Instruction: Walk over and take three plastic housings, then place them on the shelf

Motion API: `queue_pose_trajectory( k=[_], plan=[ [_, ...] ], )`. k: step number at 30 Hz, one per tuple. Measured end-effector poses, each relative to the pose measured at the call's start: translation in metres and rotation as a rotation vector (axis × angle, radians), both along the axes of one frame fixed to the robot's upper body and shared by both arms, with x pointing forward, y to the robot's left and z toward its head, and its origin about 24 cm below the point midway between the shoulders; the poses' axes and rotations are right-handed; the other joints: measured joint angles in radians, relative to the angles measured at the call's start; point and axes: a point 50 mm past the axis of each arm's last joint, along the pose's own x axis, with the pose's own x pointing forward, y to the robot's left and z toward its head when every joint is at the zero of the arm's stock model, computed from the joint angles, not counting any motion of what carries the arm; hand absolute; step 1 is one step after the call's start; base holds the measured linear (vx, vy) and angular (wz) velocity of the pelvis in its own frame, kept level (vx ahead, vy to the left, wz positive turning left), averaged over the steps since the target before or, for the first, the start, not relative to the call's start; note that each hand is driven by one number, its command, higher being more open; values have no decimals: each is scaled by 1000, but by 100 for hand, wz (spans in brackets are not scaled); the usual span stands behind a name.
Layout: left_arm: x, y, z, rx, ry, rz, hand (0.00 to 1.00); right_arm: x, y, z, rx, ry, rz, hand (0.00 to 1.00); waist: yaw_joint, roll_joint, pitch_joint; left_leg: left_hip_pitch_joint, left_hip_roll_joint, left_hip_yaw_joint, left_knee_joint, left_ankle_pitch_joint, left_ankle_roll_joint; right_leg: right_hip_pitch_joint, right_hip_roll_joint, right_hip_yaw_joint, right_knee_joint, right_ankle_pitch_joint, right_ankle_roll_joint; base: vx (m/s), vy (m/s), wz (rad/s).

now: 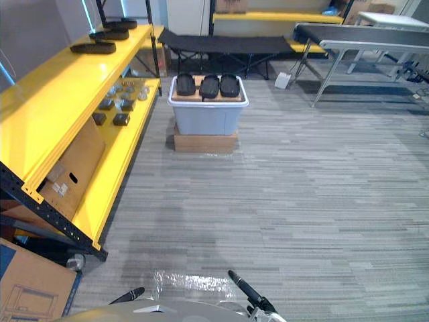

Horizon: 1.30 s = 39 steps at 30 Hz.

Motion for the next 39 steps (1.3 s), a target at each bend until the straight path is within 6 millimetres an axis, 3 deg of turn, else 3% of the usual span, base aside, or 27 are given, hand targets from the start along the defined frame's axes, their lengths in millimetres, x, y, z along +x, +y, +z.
queue_pose_trajectory(
  k=[4,18,30,33,34,36,37,39],
  plan=[
    [-3,1,-1,-4,23,5,100,-12,1,-3,20,60,-45,100,6,-5,13,71,-13,1,-56,21,-4,52,-3,-6,-32,6,3,75,30,0],
    [-5,1,-1,15,39,35,100,-6,2,-3,6,85,-65,100,2,-11,25,126,-32,7,-150,64,-12,63,-13,-9,-34,6,17,-17,26,0],
    [-11,-1,-2,-4,53,119,100,-7,3,-3,11,87,-59,100,5,-16,31,138,-30,37,-163,63,-11,57,-6,20,-39,8,19,-12,7,-7],
    [-11,1,-2,-5,55,112,100,-4,4,-3,6,74,-59,100,-9,-22,34,113,-39,49,-162,40,16,-51,-35,32,129,-84,32,-5,33,-11],
    [-9,3,-1,0,54,93,100,-1,5,-2,1,58,-63,100,-19,-29,44,104,-51,50,-162,38,24,-115,-67,34,261,-126,42,40,47,-1],
    [0,3,-1,12,44,52,100,2,1,-1,-3,43,-68,100,-21,-18,80,109,-51,55,-148,43,49,-236,-109,15,501,-128,54,58,55,-2],
    [5,5,0,28,39,45,100,1,2,-1,-1,41,-67,100,-29,-20,102,118,-46,56,-129,29,48,-278,-129,4,577,-147,37,93,72,-2],
    [6,7,1,36,36,43,100,-2,6,-2,17,38,-82,100,-30,-20,110,123,-31,64,-101,-1,37,-308,-135,-5,538,-158,31,124,41,-6]
  ],
)
